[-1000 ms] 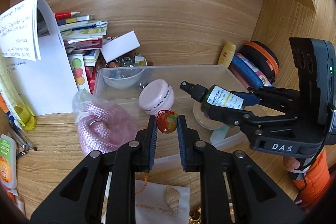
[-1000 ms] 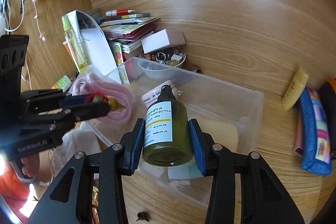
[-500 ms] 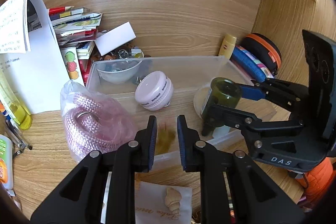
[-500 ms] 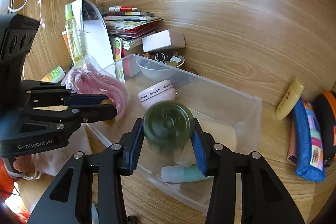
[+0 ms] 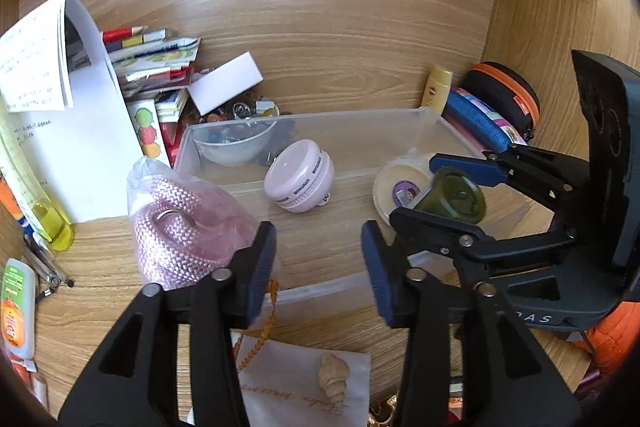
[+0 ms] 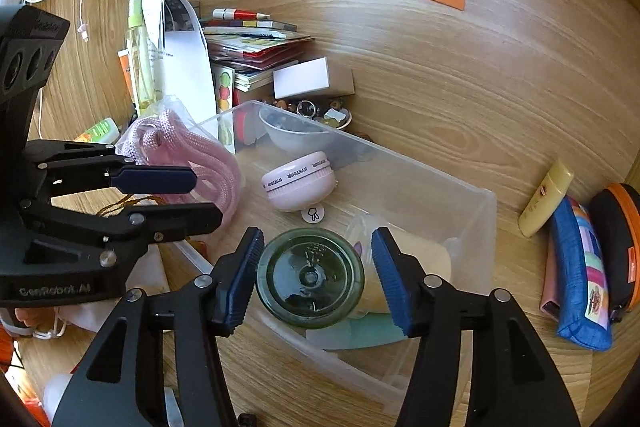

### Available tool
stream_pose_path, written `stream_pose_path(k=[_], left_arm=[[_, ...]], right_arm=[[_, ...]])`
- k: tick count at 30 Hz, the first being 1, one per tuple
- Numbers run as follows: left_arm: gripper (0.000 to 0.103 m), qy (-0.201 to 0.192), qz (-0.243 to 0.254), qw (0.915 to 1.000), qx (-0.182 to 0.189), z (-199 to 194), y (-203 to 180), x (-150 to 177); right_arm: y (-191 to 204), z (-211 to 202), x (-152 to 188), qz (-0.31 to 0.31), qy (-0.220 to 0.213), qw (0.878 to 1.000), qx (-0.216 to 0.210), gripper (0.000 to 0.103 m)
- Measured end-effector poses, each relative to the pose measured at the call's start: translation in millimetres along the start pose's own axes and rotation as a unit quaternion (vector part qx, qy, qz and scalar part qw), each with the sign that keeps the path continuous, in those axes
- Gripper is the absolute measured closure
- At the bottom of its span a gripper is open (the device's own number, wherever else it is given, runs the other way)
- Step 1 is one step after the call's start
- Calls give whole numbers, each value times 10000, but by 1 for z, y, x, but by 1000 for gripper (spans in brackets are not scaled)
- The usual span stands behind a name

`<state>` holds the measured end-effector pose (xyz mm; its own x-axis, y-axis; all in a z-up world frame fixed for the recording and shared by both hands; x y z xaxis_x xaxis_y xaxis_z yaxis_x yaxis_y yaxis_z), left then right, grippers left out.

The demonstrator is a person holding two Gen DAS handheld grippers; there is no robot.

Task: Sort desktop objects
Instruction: 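Lower the spray bottle into the box and open both tools to release, then withdraw both tools and move the left tool to the small seashell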

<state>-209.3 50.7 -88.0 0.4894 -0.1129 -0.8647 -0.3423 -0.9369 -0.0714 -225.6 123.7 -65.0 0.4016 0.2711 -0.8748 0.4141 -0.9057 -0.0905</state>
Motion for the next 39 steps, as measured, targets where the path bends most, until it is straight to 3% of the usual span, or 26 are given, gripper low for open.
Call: stream_pose_path(k=[4,9,15,20,24,27,32,39], left_arm=[[50,-167,97,9998,-30,-8,-3,-4],[31,-450,76,9989,-71,-20,0,-13],[12,-820,29,9966,-61,-38,1,-25],[11,-975,191,9949,-142,-46,0,-28],[6,-1050,-18,9943,-176,-56,9,-25],[6,-869,-301,9954,-277,-58,19,-17],[6,-723,-548,9956,-228,-72,28,1],[3,-583,-501,9964,-344,-90,31,27]], right_arm=[[-3,-2,-1,8,-84,9999,137,38],[-11,-4,-4,204,-215,9995,143,22],[-13,-13,-13,385,-406,9984,13,21],[-10,-23,-21,334,-553,9979,34,17],[-13,-25,-24,436,-403,9980,229,17],[-20,-30,-24,738,-175,9967,292,17],[-21,-54,-14,1130,-178,9934,-11,17],[-12,-83,17,723,-93,9971,203,17]])
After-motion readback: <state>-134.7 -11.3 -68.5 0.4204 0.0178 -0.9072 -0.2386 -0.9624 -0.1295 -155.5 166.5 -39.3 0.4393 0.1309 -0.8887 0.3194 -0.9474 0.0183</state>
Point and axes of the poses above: each gripper's, at about its wrist camera, not at the fingertips, and z roughly the way its jaws point, y to its left, x to its underside, the point moved 8 cm from there along z, roughly the way its jaws point, and after that the axes turned 9 degrees about -y, right-handed, at the moved point
